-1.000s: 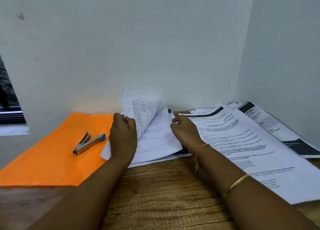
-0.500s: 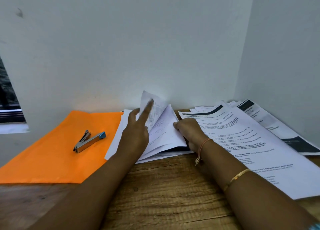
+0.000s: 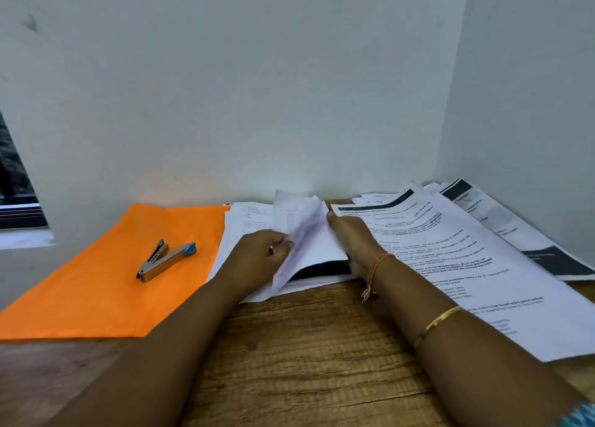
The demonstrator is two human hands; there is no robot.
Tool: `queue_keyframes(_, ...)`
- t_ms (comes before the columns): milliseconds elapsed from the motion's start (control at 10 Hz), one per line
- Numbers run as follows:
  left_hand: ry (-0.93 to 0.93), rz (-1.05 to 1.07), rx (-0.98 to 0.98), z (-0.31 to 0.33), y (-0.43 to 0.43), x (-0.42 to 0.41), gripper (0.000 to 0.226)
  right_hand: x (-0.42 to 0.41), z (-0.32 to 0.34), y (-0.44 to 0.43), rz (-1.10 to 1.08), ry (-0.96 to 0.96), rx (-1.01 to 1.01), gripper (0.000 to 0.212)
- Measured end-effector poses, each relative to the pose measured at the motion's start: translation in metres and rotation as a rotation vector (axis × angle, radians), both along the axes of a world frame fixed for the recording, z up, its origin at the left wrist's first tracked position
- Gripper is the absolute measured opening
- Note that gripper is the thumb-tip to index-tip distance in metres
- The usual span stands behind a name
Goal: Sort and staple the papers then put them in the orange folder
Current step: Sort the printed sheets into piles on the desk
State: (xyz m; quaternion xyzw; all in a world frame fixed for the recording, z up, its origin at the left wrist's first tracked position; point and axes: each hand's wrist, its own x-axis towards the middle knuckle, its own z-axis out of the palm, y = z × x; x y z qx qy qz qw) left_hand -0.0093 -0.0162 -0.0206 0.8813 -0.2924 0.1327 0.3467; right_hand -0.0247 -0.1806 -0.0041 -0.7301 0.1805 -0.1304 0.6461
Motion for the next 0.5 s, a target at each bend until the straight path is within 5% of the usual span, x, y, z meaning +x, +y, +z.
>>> queue_keyframes(100, -0.170, 0.197, -0.178, 0.003, 0.004, 0.002, 0.037, -0.003, 0.003, 0.002, 0.056, 0.008, 0.031, 0.035)
queue_keyframes(200, -0.334, 0.361, -0.300, 0.012, 0.011, -0.002, 0.027, -0.005, 0.003, 0.001, 0.073, 0.114, -0.142, 0.008)
queue_keyframes(300, -0.388, 0.400, -0.304, 0.015, 0.013, -0.001, 0.027, -0.002, 0.000, -0.002, 0.051, 0.176, -0.230, 0.029)
queue_keyframes(500, -0.450, 0.352, -0.266, 0.011, 0.011, 0.001, 0.035, 0.002, -0.005, -0.005, 0.047, 0.196, -0.263, 0.029)
